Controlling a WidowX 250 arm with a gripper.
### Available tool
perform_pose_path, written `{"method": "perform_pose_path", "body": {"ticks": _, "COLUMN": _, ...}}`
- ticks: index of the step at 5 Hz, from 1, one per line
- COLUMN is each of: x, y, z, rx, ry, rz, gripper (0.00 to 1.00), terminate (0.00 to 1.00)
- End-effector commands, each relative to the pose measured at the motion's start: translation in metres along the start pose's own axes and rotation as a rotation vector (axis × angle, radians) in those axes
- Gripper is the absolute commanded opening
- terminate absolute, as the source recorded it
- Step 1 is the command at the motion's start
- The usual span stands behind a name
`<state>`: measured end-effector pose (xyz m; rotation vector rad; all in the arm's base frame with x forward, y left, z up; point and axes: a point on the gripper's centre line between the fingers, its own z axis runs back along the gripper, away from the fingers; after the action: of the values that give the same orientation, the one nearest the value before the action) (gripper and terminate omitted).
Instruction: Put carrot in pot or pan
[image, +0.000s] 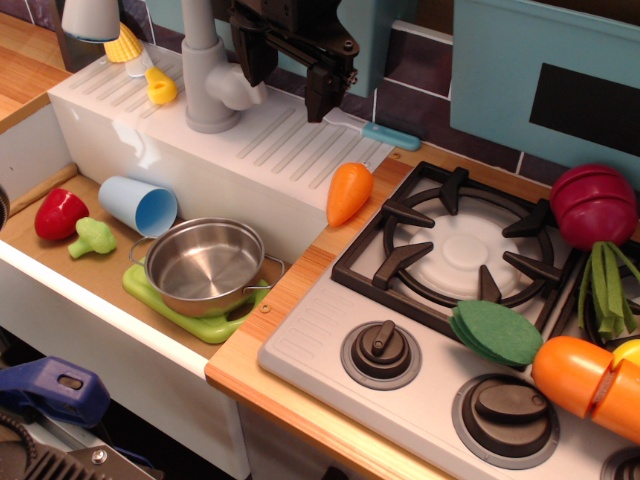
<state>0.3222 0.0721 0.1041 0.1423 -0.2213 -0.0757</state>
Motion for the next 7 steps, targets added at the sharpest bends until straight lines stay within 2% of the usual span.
{"method": "perform_pose_path", "body": {"ticks": 1, "x": 0.000, "y": 0.000, "z": 0.000, "rx": 0.000, "ry": 0.000, "rz": 0.000, "gripper": 1.00, "terminate": 0.00}}
{"method": "perform_pose_path", "body": {"ticks": 5, "x": 0.010, "y": -0.032, "z": -0.036, "rx": -0.146, "ry": -0.035, "rz": 0.127, "gripper": 1.00, "terminate": 0.00}}
{"method": "perform_pose_path", "body": {"ticks": 6, "x": 0.008, "y": -0.036, "z": -0.044, "rx": -0.145, "ry": -0.061, "rz": 0.135, "gripper": 1.00, "terminate": 0.00}}
{"method": "perform_pose_path", "body": {"ticks": 7, "x": 0.007, "y": -0.034, "z": -0.050, "rx": -0.143, "ry": -0.062, "rz": 0.128, "gripper": 1.00, "terminate": 0.00}}
